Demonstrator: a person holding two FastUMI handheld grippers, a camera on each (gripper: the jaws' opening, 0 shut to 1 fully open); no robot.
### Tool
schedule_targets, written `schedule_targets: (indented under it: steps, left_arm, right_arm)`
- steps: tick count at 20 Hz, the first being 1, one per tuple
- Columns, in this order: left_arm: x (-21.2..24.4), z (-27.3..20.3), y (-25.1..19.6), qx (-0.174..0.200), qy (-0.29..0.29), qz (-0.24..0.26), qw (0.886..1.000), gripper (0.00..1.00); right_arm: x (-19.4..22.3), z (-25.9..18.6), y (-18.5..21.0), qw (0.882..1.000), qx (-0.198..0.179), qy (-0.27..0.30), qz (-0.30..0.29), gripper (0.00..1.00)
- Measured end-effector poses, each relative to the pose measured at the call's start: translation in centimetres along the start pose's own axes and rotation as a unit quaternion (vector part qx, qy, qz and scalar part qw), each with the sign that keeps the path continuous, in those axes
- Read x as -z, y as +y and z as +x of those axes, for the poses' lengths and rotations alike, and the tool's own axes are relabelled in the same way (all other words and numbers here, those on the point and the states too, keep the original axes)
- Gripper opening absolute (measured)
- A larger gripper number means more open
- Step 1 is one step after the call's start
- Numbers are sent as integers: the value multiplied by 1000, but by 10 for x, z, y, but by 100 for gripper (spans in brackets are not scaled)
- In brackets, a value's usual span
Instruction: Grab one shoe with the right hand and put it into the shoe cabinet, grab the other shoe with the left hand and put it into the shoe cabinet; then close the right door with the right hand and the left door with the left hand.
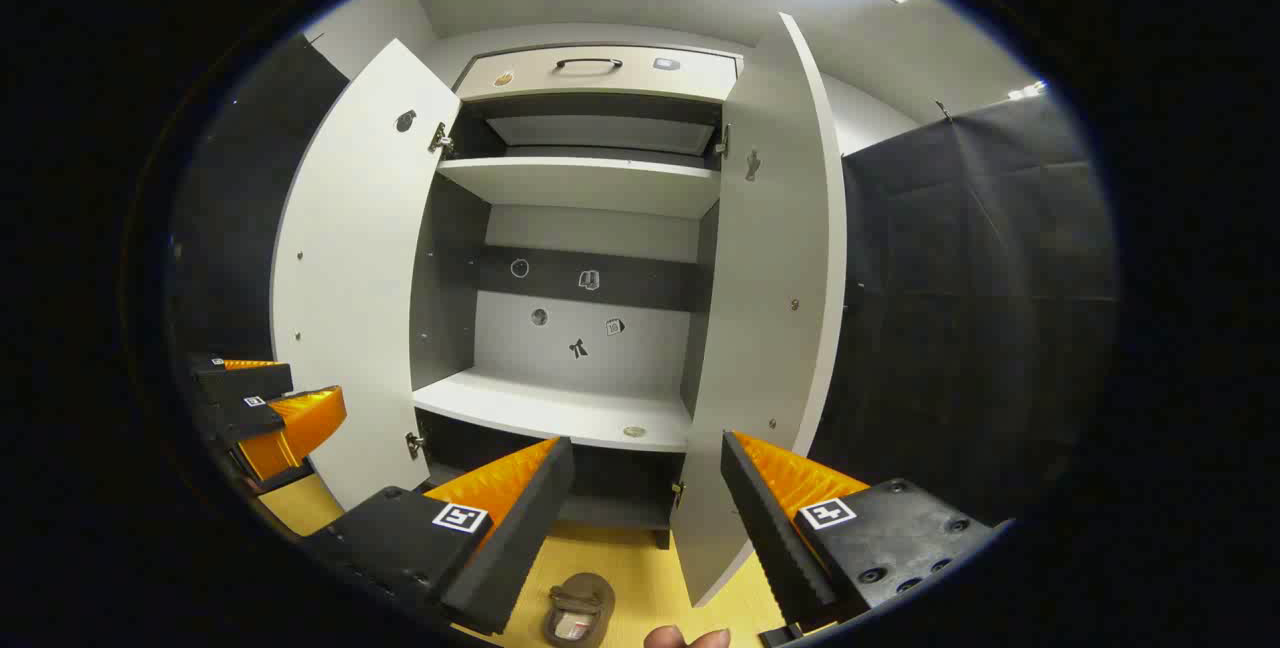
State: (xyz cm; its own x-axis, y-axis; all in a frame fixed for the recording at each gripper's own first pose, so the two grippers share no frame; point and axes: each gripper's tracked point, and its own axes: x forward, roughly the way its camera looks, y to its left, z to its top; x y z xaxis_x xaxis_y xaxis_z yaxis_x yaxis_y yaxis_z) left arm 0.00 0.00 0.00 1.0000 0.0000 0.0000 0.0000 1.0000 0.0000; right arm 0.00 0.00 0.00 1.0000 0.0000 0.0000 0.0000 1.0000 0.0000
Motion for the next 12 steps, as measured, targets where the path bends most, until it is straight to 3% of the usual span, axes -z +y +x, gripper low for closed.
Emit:
schedule_targets:
  steps: [12]
  left_arm:
    - [-4, -11, 11, 4, -9, 8, 1000, 95]
  right_arm:
    - [-6, -4, 12, 1000, 4, -5, 9, 97]
